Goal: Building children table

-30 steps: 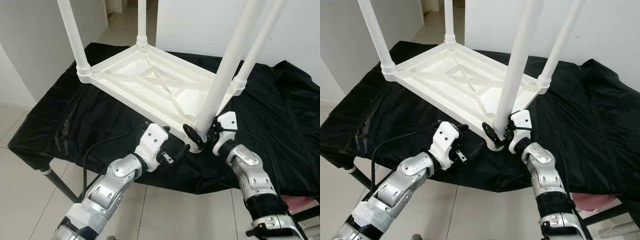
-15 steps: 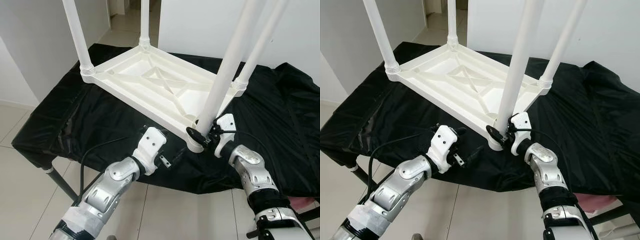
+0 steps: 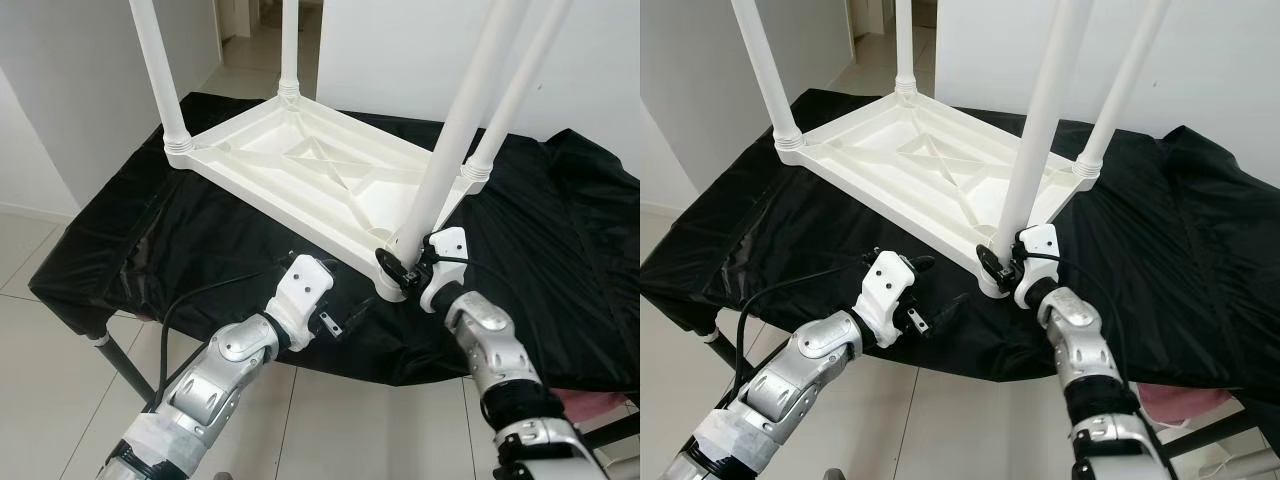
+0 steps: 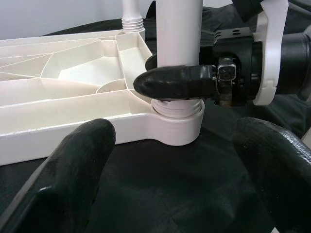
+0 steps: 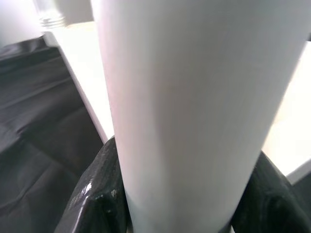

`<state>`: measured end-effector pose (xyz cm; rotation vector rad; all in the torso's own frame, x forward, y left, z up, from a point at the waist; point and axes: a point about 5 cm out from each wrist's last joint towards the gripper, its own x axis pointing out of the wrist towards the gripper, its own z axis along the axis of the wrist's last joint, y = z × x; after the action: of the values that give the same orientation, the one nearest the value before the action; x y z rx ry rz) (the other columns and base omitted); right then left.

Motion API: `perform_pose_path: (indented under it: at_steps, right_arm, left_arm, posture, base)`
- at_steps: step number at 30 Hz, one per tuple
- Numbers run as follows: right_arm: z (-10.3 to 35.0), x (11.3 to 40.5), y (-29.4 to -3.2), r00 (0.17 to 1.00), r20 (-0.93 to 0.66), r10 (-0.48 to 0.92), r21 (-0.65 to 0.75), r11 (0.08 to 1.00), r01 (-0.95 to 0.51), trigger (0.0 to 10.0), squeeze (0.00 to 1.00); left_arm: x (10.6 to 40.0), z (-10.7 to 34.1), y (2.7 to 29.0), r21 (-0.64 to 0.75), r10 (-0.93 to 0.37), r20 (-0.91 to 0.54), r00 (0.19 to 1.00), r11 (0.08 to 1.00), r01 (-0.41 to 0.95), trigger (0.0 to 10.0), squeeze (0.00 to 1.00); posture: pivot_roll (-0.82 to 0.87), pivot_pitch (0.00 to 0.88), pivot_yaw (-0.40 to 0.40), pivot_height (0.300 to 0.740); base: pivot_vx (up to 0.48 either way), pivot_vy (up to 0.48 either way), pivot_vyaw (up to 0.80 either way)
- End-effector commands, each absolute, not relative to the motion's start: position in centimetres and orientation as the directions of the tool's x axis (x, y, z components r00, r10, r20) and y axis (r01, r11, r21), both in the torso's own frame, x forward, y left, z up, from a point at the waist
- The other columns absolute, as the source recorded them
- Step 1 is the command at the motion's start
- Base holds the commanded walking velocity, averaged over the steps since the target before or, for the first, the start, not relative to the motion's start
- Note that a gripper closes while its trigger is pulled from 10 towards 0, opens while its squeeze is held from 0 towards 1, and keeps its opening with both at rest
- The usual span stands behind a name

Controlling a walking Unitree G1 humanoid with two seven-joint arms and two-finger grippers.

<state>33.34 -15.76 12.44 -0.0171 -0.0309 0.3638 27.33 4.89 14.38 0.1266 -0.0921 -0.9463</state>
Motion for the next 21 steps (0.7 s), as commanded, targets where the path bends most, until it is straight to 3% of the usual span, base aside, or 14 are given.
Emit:
perform_pose_path:
  at_steps: [1, 2, 5, 9, 11, 16, 21]
  right_arm:
    - [10.8, 32.9, -16.4, 0.953, -0.046, 0.298, 0.023, 0.954, -0.297, 10.0, 0.00]
    - [10.5, 32.7, -16.3, 0.976, -0.053, 0.212, 0.055, 0.976, -0.209, 10.0, 0.00]
    - [10.4, 32.5, -16.2, 0.983, -0.058, 0.176, 0.067, 0.983, -0.172, 10.0, 0.00]
    - [9.9, 31.5, -14.7, 0.995, -0.086, -0.059, 0.188, 0.979, 0.074, 10.0, 0.00]
    - [10.0, 31.3, -14.2, 0.990, -0.083, -0.113, 0.214, 0.968, 0.128, 10.0, 0.00]
    - [10.9, 31.1, -12.1, 0.993, -0.039, -0.109, 0.189, 0.975, 0.114, 10.0, 0.00]
    - [11.1, 31.0, -12.4, 0.994, -0.028, -0.109, 0.192, 0.975, 0.112, 10.0, 0.00]
  left_arm:
    - [26.6, 14.1, 4.5, 0.150, -0.889, -0.013, 0.457, 0.450, 0.880, 10.0, 0.00]
    - [26.7, 14.1, 4.5, 0.152, -0.889, -0.016, 0.457, 0.450, 0.880, 10.0, 0.00]
    - [26.7, 14.1, 4.6, 0.152, -0.889, -0.016, 0.457, 0.449, 0.880, 10.0, 0.00]
    - [26.6, 14.1, 4.5, 0.153, -0.892, -0.018, 0.452, 0.444, 0.883, 10.0, 0.00]
    - [26.5, 14.1, 4.4, 0.152, -0.893, -0.018, 0.451, 0.443, 0.883, 10.0, 0.00]
    - [26.4, 14.1, 4.2, 0.151, -0.896, -0.016, 0.444, 0.437, 0.887, 10.0, 0.00]
    - [26.4, 14.1, 4.2, 0.150, -0.898, -0.016, 0.440, 0.433, 0.889, 10.0, 0.00]
  posture:
    - [-0.02, 0.025, -0.029, 0.740]
    - [-0.02, 0.021, -0.025, 0.740]
    - [-0.02, 0.021, -0.025, 0.740]
    - [-0.01, 0.015, -0.024, 0.740]
    - [-0.01, 0.015, -0.024, 0.740]
    - [-0.01, 0.015, -0.018, 0.740]
    - [-0.01, 0.014, -0.016, 0.740]
  base:
    - [0.000, 0.000, 0.00]
    - [0.000, 0.000, 0.00]
    - [0.000, 0.000, 0.00]
    - [0.000, 0.000, 0.00]
    - [0.000, 0.000, 0.00]
    - [0.000, 0.000, 0.00]
    - [0.000, 0.000, 0.00]
